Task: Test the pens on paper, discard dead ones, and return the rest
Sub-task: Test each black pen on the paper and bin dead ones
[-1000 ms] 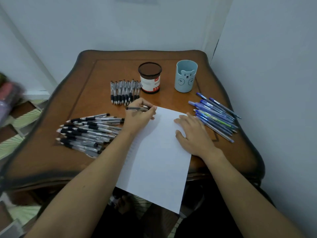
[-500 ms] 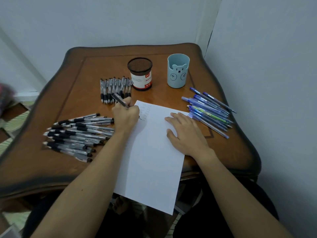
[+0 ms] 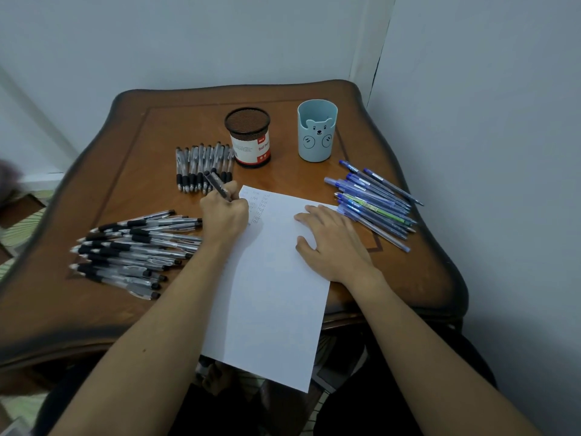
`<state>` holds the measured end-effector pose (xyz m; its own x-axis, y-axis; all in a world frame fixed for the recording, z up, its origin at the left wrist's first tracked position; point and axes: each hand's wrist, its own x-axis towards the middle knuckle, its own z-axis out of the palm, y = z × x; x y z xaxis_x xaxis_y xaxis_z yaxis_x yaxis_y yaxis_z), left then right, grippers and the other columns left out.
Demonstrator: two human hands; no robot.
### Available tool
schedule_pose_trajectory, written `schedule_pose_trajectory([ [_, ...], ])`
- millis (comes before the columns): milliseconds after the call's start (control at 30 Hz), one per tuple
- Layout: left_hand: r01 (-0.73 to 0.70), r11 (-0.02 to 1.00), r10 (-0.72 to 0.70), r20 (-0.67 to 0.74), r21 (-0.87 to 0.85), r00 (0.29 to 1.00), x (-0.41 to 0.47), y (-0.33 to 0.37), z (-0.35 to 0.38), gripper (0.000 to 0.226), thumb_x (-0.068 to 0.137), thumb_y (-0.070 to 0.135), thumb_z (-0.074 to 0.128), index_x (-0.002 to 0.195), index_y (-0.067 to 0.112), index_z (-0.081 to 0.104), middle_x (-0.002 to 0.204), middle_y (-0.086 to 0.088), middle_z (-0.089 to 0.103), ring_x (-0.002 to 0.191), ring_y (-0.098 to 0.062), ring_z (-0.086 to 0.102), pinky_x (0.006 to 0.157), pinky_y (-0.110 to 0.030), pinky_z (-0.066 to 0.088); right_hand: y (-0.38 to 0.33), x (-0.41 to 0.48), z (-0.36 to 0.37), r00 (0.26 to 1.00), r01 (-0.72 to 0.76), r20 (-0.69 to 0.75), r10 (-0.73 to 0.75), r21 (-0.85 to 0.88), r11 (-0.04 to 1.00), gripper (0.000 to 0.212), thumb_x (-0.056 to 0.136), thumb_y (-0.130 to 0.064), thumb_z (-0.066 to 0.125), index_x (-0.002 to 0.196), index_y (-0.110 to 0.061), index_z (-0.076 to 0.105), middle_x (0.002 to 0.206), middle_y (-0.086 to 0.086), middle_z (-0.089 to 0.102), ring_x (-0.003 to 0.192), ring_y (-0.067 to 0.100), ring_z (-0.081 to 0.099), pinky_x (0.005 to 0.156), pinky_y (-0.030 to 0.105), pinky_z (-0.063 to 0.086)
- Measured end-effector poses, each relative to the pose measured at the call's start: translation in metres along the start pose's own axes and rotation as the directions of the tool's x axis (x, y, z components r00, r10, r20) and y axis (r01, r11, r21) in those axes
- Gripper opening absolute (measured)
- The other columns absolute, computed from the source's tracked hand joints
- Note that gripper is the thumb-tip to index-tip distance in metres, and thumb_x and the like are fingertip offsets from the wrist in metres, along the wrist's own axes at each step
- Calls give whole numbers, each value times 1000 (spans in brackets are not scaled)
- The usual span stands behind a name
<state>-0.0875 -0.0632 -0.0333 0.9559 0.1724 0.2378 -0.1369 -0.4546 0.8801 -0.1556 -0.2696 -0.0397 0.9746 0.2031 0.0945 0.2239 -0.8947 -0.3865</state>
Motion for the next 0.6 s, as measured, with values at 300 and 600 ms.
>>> schedule_pose_trajectory([
  [300,-37,999,37,1,1,999,1,-4,0,22,65,-7,39,61,10,26,59,1,22,50,-9,19,46,-18,17,0,2,0,1000,-1,10,1,5,1000,49,100,-45,44,147,-31,42,158,-5,34,148,13,23,121,37,14],
  [600,-76,997,75,16,35,997,-1,0,0,30,69,-13,41,60,12,27,57,-1,22,46,-9,22,44,-14,17,-1,2,0,1000,-11,11,11,11,1000,49,100,-45,46,147,-31,42,159,-5,34,149,14,23,121,38,15],
])
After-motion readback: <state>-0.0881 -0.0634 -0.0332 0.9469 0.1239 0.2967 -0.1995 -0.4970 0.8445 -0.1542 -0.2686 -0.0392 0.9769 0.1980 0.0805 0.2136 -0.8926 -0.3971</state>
